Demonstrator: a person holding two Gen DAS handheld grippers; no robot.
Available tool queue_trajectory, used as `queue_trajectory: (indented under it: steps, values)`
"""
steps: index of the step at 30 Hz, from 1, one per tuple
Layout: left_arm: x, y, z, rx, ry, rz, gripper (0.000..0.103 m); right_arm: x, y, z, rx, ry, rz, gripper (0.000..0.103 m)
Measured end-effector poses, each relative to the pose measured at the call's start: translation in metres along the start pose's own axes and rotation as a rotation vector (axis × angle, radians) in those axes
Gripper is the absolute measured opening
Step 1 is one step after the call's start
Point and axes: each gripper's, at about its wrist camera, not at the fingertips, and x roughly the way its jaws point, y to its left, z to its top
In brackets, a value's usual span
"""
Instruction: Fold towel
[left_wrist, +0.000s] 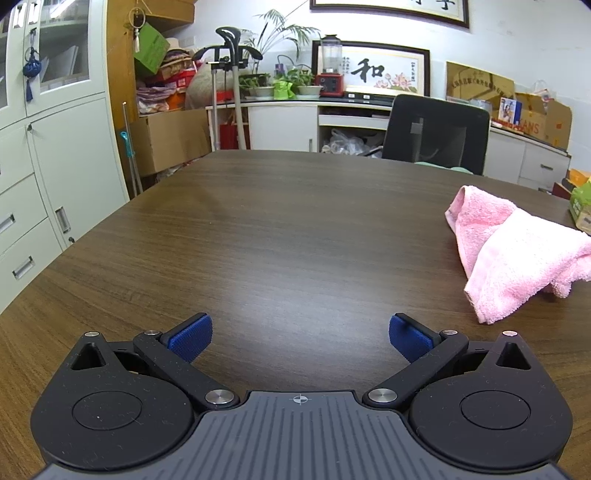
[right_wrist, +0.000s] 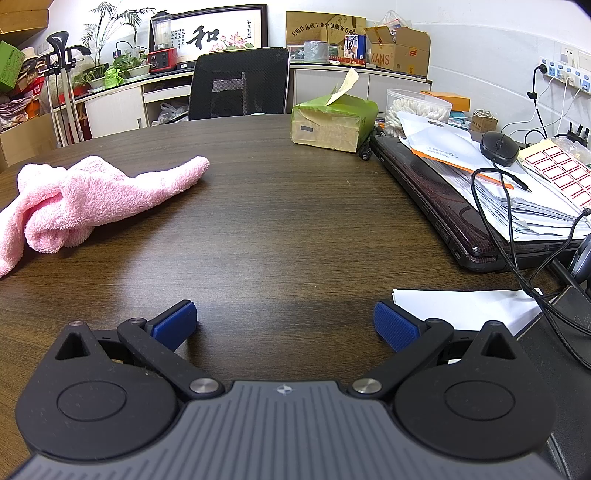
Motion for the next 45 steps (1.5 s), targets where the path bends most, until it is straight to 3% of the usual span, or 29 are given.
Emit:
queue_trajectory:
  steps: [27, 45]
  values:
    - [0.031, 0.022, -0.013, 0.009, 0.08, -0.028, 0.103, 0.0, 0.0, 0.0, 0.0, 0.0, 0.0, 0.103]
    - [0.044, 0.036, -0.01, 0.037, 0.068, -0.068, 0.103, 0.0, 0.0, 0.0, 0.0, 0.0, 0.0, 0.103]
